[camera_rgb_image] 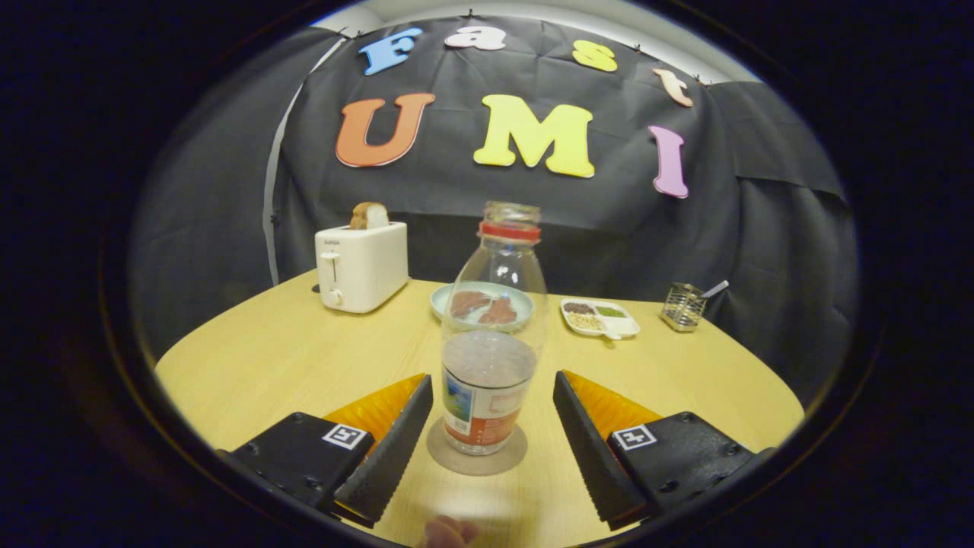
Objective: Take the bottle from table, then pour the juice into the cup, finally place the bottle on the coaster
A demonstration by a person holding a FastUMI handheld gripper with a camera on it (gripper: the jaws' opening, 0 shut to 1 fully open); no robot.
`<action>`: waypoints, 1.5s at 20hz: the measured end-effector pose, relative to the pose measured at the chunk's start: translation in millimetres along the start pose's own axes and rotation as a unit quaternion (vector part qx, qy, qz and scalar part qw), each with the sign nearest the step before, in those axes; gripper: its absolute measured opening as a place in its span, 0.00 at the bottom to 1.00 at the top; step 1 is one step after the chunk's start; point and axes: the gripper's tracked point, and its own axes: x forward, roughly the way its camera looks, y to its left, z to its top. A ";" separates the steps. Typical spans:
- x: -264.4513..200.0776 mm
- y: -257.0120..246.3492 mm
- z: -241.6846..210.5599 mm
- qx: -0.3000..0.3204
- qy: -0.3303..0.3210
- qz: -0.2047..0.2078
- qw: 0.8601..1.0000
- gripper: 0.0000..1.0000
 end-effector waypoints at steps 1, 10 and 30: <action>-9.9 -0.5 4.9 0.001 -0.005 0.000 1.000 1.00; -159.0 -21.2 105.3 0.059 -0.088 0.000 0.994 1.00; -308.3 -19.3 180.6 0.049 -0.192 0.057 0.979 1.00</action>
